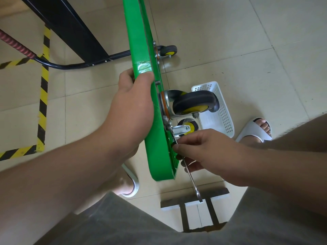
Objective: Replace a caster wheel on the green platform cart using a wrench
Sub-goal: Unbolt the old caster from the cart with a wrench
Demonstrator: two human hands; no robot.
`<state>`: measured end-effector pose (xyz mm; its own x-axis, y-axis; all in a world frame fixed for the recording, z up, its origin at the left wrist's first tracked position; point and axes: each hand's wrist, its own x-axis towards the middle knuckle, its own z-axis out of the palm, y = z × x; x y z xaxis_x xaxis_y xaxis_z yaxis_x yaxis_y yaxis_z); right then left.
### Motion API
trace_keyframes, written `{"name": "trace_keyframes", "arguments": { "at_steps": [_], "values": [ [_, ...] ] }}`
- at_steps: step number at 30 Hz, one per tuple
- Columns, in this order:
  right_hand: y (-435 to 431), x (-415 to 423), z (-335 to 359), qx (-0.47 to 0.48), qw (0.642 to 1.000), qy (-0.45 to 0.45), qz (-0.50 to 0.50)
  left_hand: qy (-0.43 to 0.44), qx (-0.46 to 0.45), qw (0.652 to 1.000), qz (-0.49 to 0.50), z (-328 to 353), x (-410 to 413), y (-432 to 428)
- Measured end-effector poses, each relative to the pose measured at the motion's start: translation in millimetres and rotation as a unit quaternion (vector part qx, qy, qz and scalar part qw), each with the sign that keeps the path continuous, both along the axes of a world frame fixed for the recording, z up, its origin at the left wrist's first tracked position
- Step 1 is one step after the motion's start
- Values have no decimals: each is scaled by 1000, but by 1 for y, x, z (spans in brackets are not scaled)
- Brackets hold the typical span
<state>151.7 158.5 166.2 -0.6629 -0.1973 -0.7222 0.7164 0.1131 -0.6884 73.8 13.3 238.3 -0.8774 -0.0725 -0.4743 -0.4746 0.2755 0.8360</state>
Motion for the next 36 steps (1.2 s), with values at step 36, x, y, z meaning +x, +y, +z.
{"name": "trace_keyframes", "arguments": {
  "at_steps": [36],
  "values": [
    [14,3,-5,43,999,-11,-19,-4,19,1000,0,-1,0,0]
  ]
}}
